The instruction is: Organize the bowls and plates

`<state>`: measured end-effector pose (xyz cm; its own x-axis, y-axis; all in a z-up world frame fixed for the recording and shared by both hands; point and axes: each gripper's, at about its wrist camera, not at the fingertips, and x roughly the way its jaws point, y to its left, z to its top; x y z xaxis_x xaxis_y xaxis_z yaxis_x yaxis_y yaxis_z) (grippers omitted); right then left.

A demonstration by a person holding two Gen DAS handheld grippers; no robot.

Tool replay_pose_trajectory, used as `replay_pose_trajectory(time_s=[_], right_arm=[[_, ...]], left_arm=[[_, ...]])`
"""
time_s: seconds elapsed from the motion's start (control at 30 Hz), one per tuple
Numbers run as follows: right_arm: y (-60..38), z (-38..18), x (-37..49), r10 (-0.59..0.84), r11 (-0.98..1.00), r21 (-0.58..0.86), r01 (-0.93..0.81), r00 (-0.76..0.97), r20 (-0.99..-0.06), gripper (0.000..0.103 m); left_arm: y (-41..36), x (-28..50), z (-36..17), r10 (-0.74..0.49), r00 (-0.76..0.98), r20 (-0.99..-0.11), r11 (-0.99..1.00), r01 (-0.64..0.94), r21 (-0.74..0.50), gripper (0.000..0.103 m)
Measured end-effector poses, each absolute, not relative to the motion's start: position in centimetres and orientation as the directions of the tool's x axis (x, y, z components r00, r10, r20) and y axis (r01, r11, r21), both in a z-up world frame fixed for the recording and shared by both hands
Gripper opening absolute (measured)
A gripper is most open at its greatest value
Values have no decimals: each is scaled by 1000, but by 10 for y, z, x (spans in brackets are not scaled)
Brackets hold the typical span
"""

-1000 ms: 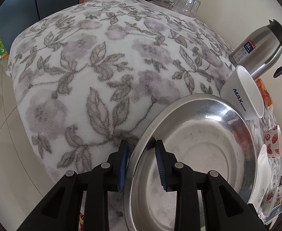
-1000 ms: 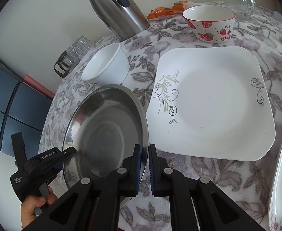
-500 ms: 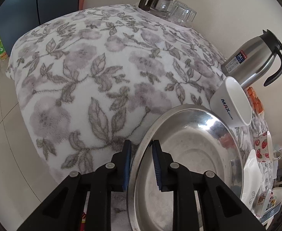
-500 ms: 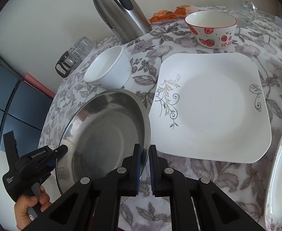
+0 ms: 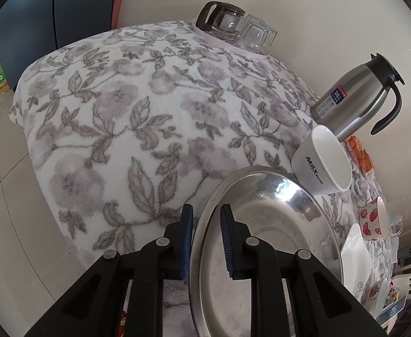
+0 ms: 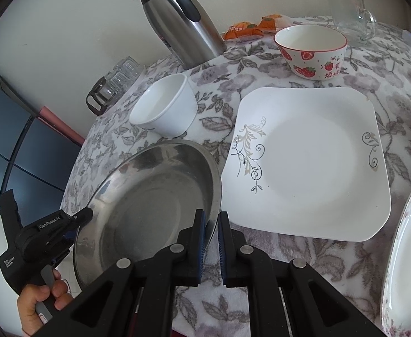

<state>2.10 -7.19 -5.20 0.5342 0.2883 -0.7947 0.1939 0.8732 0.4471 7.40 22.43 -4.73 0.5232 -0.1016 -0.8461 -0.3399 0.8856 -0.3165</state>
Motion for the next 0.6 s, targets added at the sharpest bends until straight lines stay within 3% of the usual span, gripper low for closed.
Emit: replay_pose_trajectory(time_s=[0.6], right_arm=[[-71,-41,17,306,872,460,166,548,-778,10]], left_arm=[[228,65,-27,-105,588,-802,875,-328,-355,20]])
